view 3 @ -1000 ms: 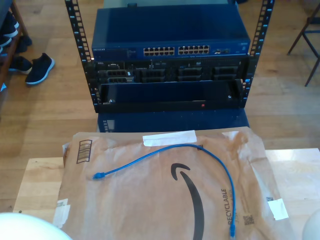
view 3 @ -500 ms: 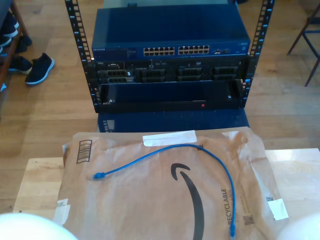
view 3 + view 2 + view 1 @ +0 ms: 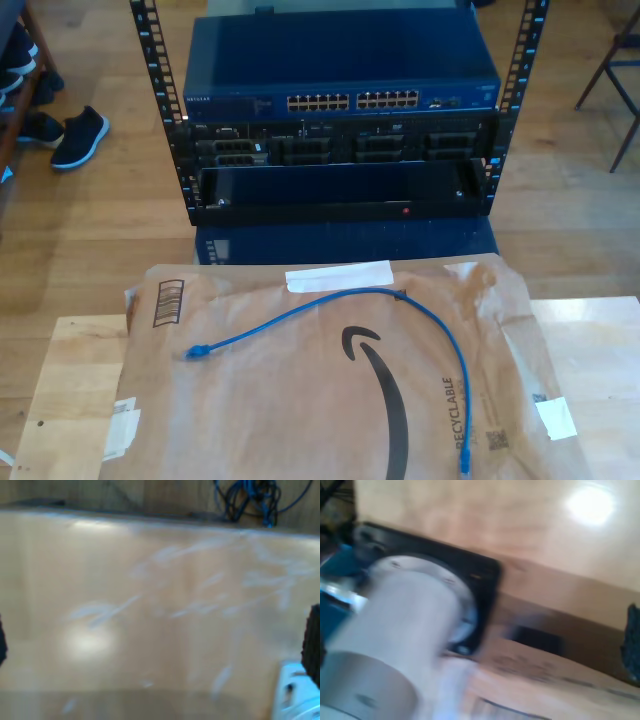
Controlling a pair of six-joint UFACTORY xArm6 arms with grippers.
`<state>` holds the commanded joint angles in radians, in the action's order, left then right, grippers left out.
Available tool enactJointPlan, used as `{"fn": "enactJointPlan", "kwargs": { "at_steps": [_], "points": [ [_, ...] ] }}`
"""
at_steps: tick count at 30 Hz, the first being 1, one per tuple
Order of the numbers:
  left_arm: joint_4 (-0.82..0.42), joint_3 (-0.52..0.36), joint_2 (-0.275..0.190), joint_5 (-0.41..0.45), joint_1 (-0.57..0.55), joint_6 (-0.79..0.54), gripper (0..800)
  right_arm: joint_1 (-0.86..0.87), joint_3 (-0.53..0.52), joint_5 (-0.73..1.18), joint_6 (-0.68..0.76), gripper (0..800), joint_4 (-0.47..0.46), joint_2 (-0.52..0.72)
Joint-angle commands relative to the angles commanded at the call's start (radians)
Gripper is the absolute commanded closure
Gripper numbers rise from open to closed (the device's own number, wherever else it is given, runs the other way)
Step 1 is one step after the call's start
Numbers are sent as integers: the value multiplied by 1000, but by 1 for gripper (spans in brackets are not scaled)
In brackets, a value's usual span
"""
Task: Grab the cable and plug it in
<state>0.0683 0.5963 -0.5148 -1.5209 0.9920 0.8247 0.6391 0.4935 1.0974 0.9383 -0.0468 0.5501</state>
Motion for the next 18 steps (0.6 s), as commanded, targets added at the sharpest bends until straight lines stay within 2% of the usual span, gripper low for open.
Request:
{"fn": "enactJointPlan", "kwargs": {
  "at_steps": [4,9,13,18],
  "points": [
    [23,11,17,11,-209,201,0,-209,89,5,181,4,0,-97],
    [29,9,35,84,-331,390,0,-480,95,3,377,4,0,-101],
    [55,6,38,91,-385,428,0,-733,137,-6,575,4,2,-149],
    [100,9,71,118,-393,431,0,-1048,321,-12,798,4,2,-377]
  ]
}}
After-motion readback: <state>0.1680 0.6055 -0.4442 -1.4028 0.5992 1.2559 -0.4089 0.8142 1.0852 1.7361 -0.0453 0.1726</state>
